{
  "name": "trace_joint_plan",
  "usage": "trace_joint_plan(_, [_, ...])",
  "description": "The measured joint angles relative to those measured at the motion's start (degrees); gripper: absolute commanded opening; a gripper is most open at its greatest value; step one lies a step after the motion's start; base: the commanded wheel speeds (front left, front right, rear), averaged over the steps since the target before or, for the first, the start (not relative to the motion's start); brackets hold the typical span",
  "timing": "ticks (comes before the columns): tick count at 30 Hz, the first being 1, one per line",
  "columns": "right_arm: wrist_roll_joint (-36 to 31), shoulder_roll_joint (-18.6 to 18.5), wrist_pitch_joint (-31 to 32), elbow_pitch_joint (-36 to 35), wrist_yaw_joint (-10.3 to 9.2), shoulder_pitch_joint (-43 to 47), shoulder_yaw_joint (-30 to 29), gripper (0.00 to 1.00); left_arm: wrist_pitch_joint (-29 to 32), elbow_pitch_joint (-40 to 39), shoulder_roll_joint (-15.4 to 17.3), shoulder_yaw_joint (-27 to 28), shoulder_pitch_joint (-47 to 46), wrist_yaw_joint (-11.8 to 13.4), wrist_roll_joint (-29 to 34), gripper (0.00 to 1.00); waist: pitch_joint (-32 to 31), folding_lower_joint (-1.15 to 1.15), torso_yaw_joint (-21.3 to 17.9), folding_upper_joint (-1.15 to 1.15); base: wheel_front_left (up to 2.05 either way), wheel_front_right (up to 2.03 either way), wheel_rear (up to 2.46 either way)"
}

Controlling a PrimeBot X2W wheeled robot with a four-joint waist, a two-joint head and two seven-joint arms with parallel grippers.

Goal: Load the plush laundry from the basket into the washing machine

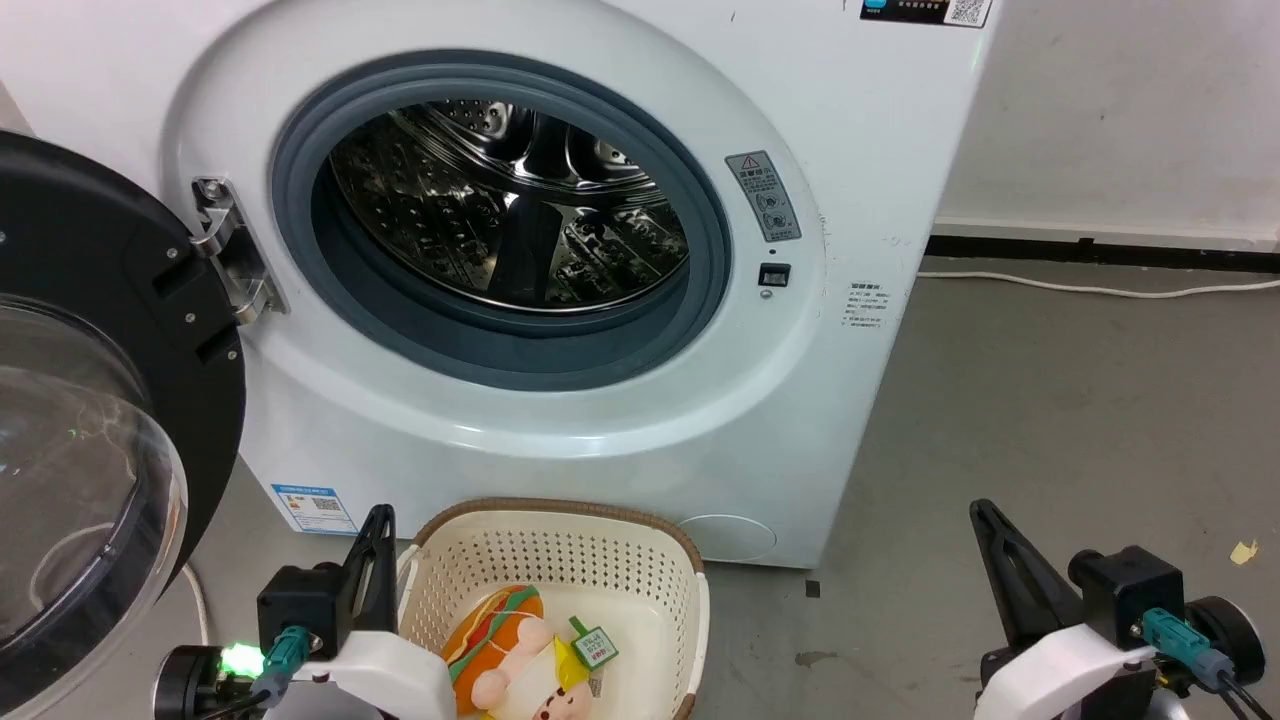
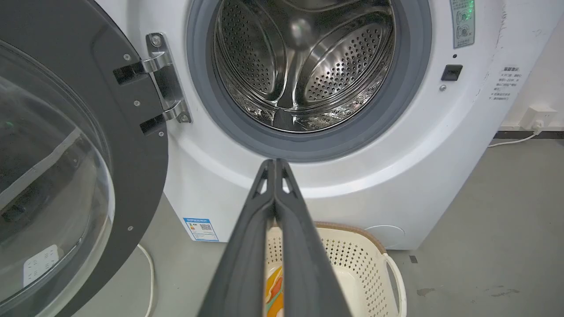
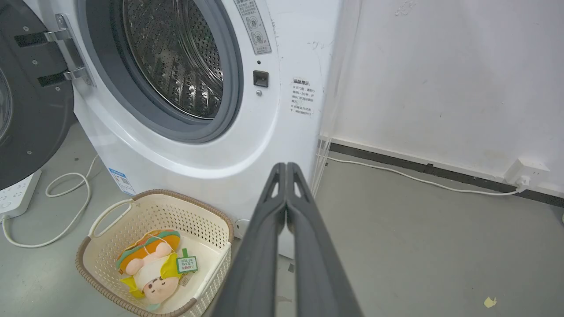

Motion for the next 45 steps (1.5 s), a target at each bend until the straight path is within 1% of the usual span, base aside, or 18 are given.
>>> trace_joint_plan(16, [0.0,0.0,0.0,0.0,0.0,0.0,0.0,0.0,0.0,0.0,0.0,0.0,0.0,0.0,0.0,0.0,0.0,0.0,0.0,0.0,0.0,0.0,0.0])
trace_joint_plan(17, [0.0,0.0,0.0,0.0,0.0,0.0,0.0,1.0,0.0,0.0,0.0,0.0,0.0,0.0,0.0,1.0,0.0,0.0,0.0,0.0,0.0,0.0,0.0])
trace_joint_plan(32, [0.7,0.0,-0.7,0.0,0.0,0.0,-0.2,1.0,-0.6,0.0,0.0,-0.6,0.0,0.1,-0.1,1.0,0.4,0.0,-0.1,0.0,0.0,0.0,0.0])
trace_joint_plan(41, [1.9,0.0,-1.7,-0.4,0.0,0.0,-0.8,1.0,-1.7,0.6,0.0,-1.1,0.0,0.1,-0.1,1.0,2.3,0.0,-0.7,0.0,0.0,0.0,0.0])
trace_joint_plan(45, [2.6,0.0,-2.3,-0.7,0.0,-0.1,-0.7,1.0,-2.4,2.4,0.0,-1.4,-1.0,0.1,-0.2,1.0,4.1,0.0,-1.3,0.0,0.0,0.0,0.0])
